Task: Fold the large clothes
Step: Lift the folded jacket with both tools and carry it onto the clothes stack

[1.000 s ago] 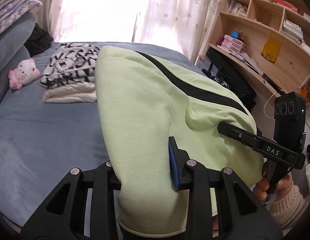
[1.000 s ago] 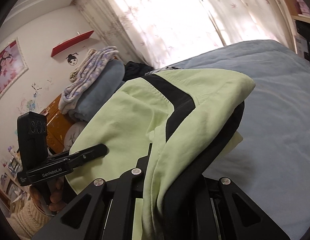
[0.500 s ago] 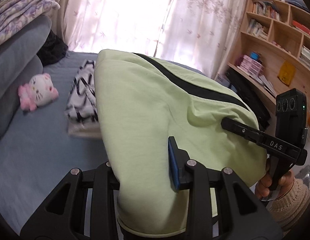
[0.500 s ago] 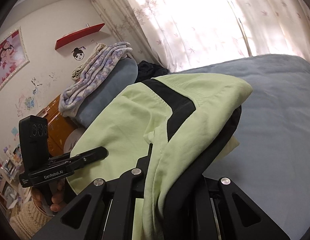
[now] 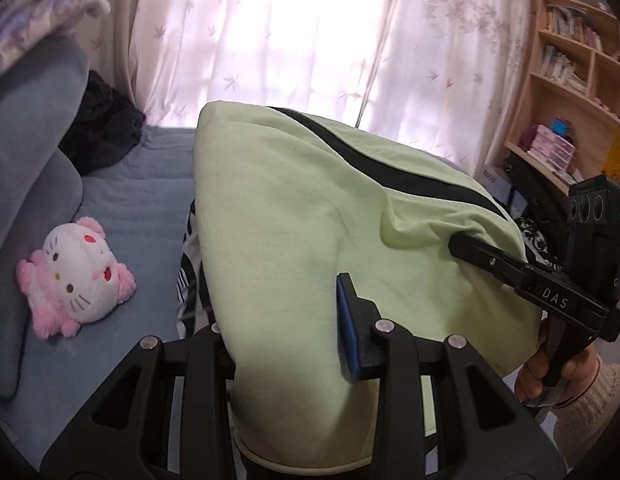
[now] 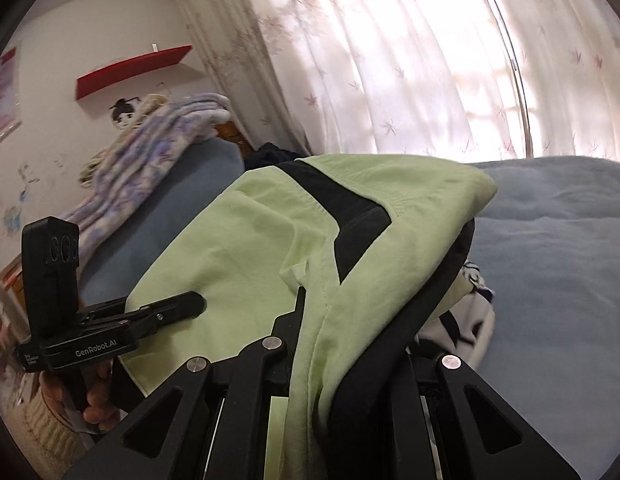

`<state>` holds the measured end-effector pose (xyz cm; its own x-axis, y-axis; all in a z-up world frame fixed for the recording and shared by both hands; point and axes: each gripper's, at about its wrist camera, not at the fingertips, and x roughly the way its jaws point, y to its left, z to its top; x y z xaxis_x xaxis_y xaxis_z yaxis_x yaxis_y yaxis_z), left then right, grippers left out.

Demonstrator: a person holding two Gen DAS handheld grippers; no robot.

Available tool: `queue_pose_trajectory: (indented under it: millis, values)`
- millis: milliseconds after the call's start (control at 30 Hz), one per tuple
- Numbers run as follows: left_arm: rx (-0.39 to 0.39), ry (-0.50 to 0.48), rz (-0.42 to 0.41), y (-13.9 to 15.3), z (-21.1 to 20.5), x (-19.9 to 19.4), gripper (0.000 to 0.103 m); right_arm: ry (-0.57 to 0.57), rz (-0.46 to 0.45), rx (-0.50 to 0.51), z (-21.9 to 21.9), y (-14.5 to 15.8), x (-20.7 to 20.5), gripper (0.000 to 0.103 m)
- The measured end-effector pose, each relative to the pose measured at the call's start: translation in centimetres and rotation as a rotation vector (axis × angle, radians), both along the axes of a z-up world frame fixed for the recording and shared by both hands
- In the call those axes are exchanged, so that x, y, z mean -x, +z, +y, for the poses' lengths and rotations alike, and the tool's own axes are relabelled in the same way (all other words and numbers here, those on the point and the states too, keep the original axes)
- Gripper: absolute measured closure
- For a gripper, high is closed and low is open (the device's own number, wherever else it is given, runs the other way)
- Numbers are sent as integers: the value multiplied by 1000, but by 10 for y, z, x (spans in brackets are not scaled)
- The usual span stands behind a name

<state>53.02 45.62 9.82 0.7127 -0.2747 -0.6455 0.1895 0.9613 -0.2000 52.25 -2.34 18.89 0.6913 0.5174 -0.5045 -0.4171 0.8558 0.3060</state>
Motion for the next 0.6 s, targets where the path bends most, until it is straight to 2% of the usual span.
queue_pose_trajectory:
  millis: [100, 200, 300, 333, 400, 467, 533, 600]
  values:
    - [4, 5, 29, -24, 15, -30, 73, -4, 23, -13, 14, -36, -67, 93]
    - [-11, 20, 98, -66, 24, -62, 70, -33, 72, -24, 23, -83, -126, 93]
    - [-62, 36, 91, -96, 21, -69, 56, -69, 168, -47, 11, -132, -169, 91]
    - [-56, 46, 83, -103, 24, -73, 53, -80, 194, -50, 7, -147, -182, 88]
    - [-22, 64, 83, -110, 28, -78, 52, -87, 209, -38, 6, -164, -197, 79]
    - [-9, 85, 82, -114, 31, -82, 51, -94, 233, -46, -2, -179, -213, 66]
    - [-28, 90, 81, -115, 29, -76, 51, -108, 266, -71, -12, -186, -228, 56]
    - [-47, 105, 94, -111, 29, -77, 51, -126, 247, -47, -19, -183, -235, 51]
